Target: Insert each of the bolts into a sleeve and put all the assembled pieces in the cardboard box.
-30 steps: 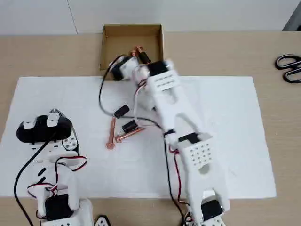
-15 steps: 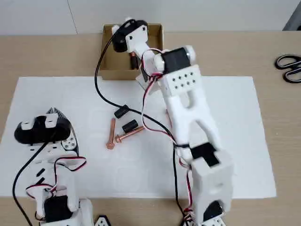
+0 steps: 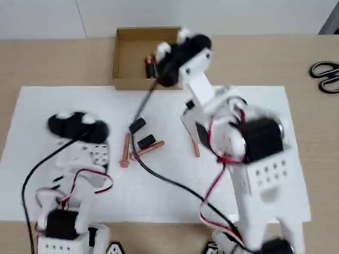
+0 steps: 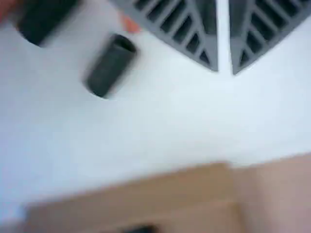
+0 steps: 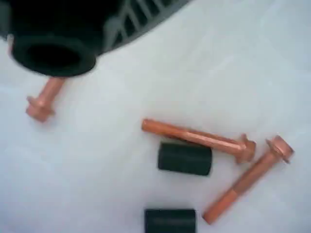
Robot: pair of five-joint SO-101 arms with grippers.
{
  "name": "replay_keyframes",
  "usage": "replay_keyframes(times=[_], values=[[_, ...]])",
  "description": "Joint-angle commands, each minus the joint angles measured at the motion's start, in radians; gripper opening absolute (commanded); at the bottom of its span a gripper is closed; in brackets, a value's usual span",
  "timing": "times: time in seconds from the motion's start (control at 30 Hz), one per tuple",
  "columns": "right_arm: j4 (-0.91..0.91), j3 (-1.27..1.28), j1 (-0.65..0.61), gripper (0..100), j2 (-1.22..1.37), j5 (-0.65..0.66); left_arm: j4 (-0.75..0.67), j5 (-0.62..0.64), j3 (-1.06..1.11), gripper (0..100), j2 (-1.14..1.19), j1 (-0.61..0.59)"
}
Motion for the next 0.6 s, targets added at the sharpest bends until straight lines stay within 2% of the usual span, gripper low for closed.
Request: replay_keyframes(times=[0.0, 0.17, 0.3, 0.43, 0.57], values=[[-0.102, 0.244, 0.022, 0.6, -0.214, -0.012, 0.006, 0.038, -0.168, 1, 0.209, 0.084], [-0.243, 0.609, 0.027, 0.5, -0.486, -0.054, 0.009, 0.232, -0.4, 1, 0.499, 0.101], [-0.328, 0.852, 0.05, 0.5, -0.699, -0.049, 0.069, 0.305, -0.53, 1, 0.672, 0.129], [-0.401, 1.059, 0.056, 0.5, -0.921, 0.005, 0.149, 0.35, -0.605, 1, 0.746, 0.227], [-0.553, 1.249, 0.07, 0.5, -1.164, 0.051, 0.104, 0.405, -0.634, 1, 0.753, 0.296]])
